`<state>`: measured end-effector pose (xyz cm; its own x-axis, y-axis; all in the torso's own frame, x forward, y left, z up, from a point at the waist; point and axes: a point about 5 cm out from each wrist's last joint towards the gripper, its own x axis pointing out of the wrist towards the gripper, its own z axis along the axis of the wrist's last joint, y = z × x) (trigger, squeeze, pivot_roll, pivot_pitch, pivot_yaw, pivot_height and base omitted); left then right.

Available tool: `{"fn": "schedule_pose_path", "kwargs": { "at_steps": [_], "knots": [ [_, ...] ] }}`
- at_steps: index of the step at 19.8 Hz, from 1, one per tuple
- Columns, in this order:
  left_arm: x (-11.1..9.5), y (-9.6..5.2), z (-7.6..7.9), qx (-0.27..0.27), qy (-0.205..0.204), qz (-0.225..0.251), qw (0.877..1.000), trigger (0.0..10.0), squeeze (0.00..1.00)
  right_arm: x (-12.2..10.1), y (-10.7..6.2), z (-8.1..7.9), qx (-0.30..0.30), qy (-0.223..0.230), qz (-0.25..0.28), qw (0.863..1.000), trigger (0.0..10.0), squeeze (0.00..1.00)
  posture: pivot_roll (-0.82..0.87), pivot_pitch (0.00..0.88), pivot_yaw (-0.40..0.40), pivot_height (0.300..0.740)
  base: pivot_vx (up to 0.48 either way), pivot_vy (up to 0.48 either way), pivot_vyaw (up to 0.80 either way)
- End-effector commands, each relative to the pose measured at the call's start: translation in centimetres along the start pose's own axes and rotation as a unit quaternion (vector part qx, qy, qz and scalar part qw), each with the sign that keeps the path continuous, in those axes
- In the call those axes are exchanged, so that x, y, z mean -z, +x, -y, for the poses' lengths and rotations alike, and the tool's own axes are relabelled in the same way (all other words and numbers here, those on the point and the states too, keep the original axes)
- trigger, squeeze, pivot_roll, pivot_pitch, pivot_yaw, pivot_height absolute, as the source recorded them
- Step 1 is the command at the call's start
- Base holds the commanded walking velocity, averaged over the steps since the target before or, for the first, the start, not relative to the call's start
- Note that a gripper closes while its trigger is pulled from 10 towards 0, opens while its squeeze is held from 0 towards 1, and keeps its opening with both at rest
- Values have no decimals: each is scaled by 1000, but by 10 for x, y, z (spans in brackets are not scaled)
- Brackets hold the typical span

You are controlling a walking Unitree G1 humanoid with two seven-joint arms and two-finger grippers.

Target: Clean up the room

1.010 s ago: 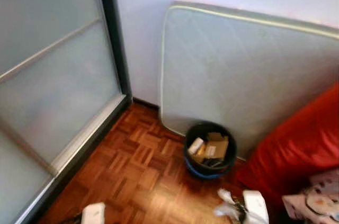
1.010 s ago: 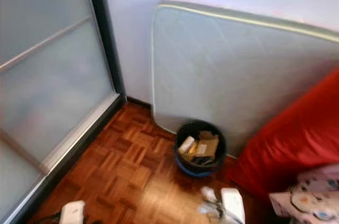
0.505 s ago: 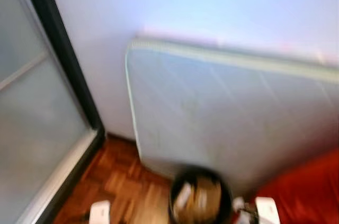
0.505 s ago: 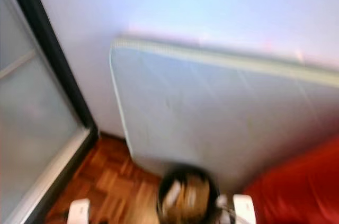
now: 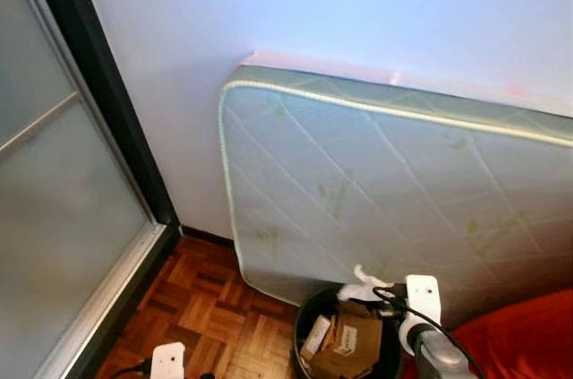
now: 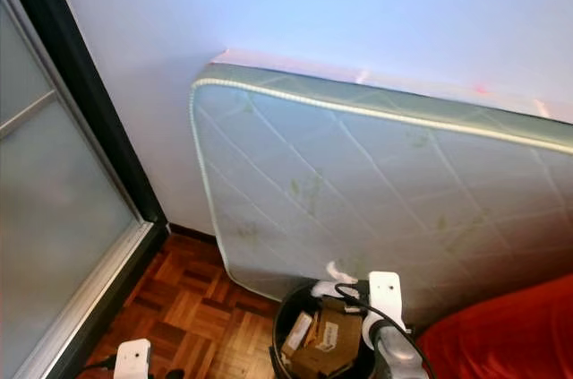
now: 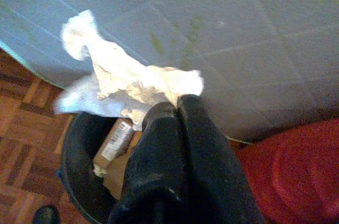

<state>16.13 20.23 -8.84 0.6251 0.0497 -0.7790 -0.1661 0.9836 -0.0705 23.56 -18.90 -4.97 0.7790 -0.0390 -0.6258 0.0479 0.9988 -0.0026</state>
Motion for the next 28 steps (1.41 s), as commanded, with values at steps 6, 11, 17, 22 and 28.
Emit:
{"fn": "schedule_pose_path", "kwargs": {
  "at_steps": [6,11,17,22,28],
  "knots": [
    [1,0,-2,-6,0,-6,1000,10000,0,1,-1,0,10,-19,5,1000,10000,0,28,75,-40,740,0,0,0],
    [5,-1,-4,-8,0,-11,1000,10000,0,-12,3,-9,-4,-11,31,999,10000,1000,31,76,-41,740,0,0,0],
    [8,-1,0,-8,-1,-19,1000,10000,0,-8,2,-8,-1,-12,25,1000,10000,1000,30,76,-41,740,0,0,0],
    [4,0,-3,-12,-1,-20,1000,10000,0,0,1,-11,-13,-16,0,1000,10000,1000,32,74,-43,740,0,0,0],
    [-3,3,3,-9,-1,-14,1000,10000,0,22,-5,5,26,-69,-67,995,10000,1000,33,72,-43,740,0,0,0]
  ]
}}
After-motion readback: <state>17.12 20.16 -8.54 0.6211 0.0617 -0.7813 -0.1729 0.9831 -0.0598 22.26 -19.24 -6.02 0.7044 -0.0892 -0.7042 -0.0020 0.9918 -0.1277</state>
